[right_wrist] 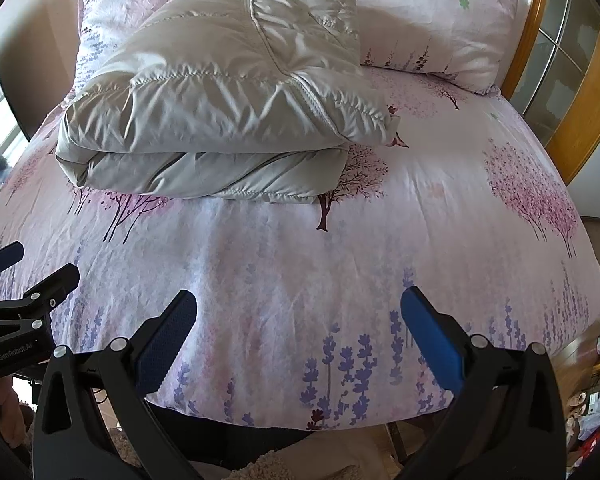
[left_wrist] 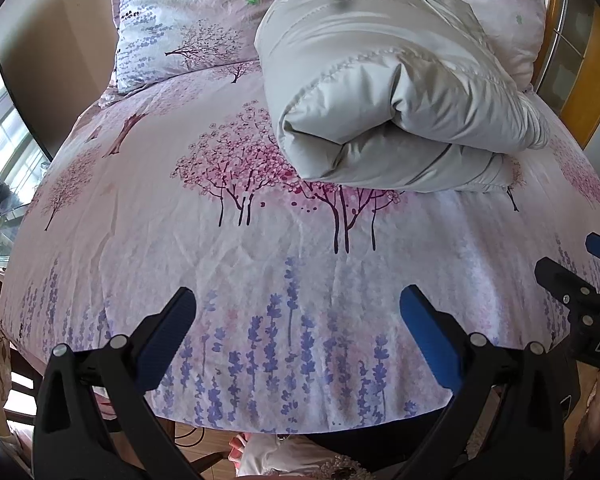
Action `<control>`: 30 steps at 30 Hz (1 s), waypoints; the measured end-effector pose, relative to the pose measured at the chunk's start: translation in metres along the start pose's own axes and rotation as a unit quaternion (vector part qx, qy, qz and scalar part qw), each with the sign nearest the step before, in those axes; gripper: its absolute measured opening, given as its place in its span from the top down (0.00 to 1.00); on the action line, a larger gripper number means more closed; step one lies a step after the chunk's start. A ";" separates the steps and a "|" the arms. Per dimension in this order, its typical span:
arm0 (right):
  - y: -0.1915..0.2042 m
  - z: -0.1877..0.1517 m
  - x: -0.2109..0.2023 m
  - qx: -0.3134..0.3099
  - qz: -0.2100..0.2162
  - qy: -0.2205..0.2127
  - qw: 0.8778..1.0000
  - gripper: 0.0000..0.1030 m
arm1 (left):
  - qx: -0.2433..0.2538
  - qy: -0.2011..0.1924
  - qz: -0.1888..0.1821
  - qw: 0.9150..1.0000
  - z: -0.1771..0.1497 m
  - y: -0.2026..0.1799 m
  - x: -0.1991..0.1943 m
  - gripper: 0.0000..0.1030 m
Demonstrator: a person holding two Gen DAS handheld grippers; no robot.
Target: Fold large clothes
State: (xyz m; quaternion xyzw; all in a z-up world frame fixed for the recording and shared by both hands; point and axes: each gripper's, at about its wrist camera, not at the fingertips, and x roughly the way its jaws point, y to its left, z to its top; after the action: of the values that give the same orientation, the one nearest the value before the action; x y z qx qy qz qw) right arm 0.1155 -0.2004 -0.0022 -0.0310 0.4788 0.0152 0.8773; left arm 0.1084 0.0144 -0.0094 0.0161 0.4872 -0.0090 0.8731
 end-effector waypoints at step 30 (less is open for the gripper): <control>-0.003 0.000 0.004 0.007 0.002 0.005 1.000 0.01 | 0.000 0.002 0.000 1.000 -0.003 -0.002 0.004 0.02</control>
State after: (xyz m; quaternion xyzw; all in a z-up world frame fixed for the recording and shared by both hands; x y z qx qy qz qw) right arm 0.1176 -0.2032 -0.0057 -0.0243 0.4831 0.0134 0.8751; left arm 0.1082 0.0124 -0.0141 0.0163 0.4891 -0.0086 0.8721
